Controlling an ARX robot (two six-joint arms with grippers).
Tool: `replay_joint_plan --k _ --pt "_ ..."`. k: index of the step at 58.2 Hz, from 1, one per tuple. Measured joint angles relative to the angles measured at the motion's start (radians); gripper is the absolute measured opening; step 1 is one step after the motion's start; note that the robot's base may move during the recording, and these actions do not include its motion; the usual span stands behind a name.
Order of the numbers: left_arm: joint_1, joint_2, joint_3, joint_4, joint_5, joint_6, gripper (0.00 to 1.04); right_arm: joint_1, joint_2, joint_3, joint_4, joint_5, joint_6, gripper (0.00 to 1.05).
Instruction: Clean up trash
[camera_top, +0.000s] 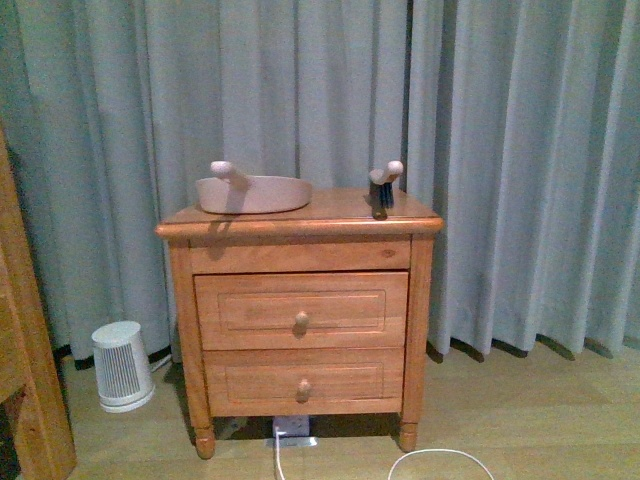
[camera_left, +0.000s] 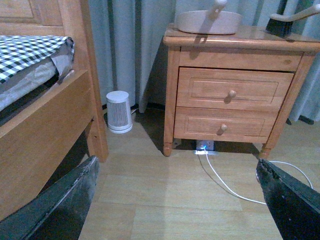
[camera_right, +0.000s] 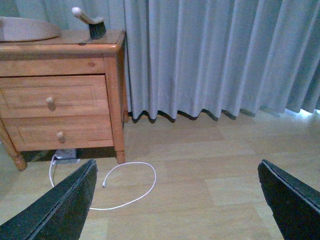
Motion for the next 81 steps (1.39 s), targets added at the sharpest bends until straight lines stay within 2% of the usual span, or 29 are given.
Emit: replay_joint_plan --k 81 --pt "0.000 0.000 0.000 0.000 0.000 0.000 0.97 0.000 0.000 0.000 0.000 0.000 0.000 0.97"
